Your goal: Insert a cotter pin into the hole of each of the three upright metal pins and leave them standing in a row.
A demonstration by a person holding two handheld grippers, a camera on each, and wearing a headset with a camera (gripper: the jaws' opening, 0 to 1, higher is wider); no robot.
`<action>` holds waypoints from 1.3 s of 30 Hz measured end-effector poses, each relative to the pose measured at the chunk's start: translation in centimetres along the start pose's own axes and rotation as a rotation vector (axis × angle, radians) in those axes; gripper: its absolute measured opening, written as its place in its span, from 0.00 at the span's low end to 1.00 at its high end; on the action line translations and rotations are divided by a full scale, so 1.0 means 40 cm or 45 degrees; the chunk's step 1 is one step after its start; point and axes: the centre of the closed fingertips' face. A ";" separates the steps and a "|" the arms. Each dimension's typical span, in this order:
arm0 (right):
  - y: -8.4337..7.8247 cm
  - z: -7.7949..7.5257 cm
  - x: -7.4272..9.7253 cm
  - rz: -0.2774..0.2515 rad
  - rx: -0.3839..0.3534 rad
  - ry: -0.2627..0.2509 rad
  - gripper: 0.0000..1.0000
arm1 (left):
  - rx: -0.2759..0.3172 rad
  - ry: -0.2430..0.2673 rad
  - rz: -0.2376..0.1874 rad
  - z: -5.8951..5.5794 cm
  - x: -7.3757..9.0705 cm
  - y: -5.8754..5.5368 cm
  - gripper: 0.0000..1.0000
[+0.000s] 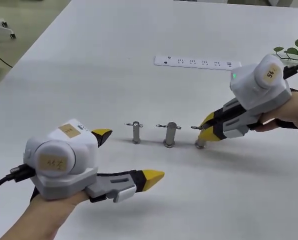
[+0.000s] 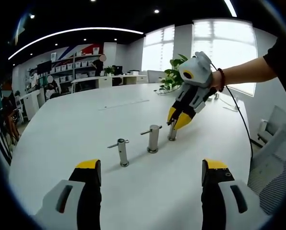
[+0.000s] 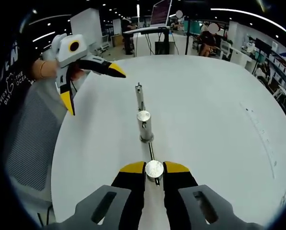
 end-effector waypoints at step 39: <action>0.033 0.000 0.063 -0.184 -0.217 -0.216 0.38 | 0.029 0.032 -0.030 0.024 0.009 0.015 0.86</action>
Point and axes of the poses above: the centre of the closed fingertips' face, and the gripper's own axes: x roughly backward along the fingers, z roughly to its left, y roughly out of its top
